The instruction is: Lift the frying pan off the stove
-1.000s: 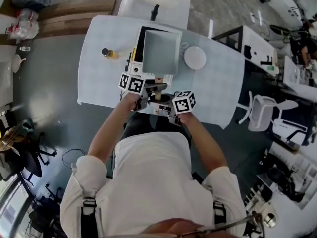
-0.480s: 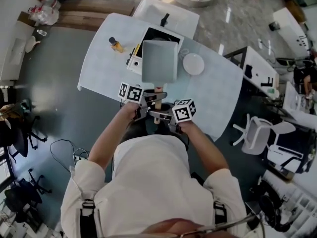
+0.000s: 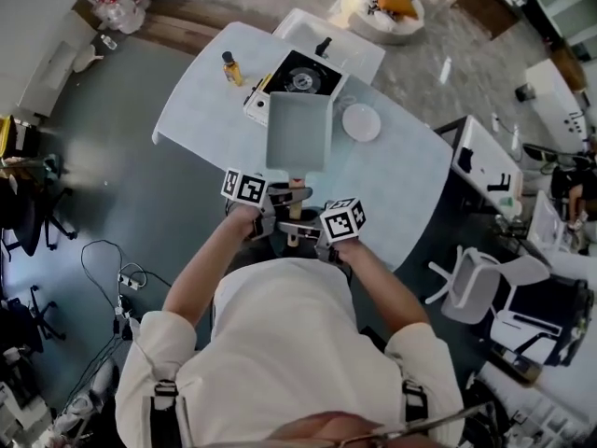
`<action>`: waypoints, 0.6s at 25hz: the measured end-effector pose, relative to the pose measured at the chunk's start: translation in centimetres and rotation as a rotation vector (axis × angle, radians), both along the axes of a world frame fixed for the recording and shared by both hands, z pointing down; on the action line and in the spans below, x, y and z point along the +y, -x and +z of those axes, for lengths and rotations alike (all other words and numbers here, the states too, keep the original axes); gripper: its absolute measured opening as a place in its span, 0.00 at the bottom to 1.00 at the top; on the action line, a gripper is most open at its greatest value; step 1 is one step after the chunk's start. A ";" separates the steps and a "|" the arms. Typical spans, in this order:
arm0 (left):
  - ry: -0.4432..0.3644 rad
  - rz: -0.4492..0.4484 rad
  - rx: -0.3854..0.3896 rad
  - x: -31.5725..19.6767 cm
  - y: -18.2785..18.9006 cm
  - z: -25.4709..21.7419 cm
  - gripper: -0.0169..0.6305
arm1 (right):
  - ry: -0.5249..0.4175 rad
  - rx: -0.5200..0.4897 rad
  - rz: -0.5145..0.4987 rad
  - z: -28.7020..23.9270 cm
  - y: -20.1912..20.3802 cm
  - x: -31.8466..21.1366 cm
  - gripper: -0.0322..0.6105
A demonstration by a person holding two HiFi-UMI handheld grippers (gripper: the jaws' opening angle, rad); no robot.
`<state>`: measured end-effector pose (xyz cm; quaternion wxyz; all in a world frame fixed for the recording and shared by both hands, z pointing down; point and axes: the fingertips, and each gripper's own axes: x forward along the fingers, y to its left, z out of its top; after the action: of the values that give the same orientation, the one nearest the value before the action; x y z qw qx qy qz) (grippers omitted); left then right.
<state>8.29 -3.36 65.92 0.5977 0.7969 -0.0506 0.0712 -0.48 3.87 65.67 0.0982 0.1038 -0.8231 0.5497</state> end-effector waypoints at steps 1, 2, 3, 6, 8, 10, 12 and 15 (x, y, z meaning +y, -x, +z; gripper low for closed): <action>0.000 -0.012 0.004 0.8 -0.1 -0.3 0.37 | -0.005 0.001 -0.014 -0.3 -0.1 0.9 0.30; -0.001 -0.023 0.006 1.5 -0.1 -0.7 0.37 | -0.011 0.003 -0.030 -0.6 -0.3 1.7 0.30; -0.003 -0.032 0.007 2.3 -0.1 -1.0 0.37 | -0.016 0.005 -0.044 -0.9 -0.3 2.5 0.30; -0.003 -0.055 0.007 4.3 0.1 -1.8 0.37 | -0.027 0.011 -0.078 -1.8 -0.3 4.8 0.30; -0.001 -0.066 0.007 5.6 0.5 -2.4 0.37 | -0.031 0.009 -0.091 -2.3 -0.1 6.2 0.30; -0.002 -0.074 0.005 6.6 1.0 -2.8 0.37 | -0.036 0.006 -0.101 -2.8 0.3 7.2 0.30; -0.010 -0.080 0.003 7.3 1.6 -3.2 0.37 | -0.039 0.008 -0.107 -3.1 0.8 8.0 0.30; -0.020 -0.084 0.003 8.0 2.4 -3.9 0.37 | -0.043 0.010 -0.113 -3.7 1.6 8.8 0.31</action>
<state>5.91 4.60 61.99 0.5924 0.8001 -0.0838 0.0442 -2.06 12.62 62.02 0.1308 0.0619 -0.8387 0.5250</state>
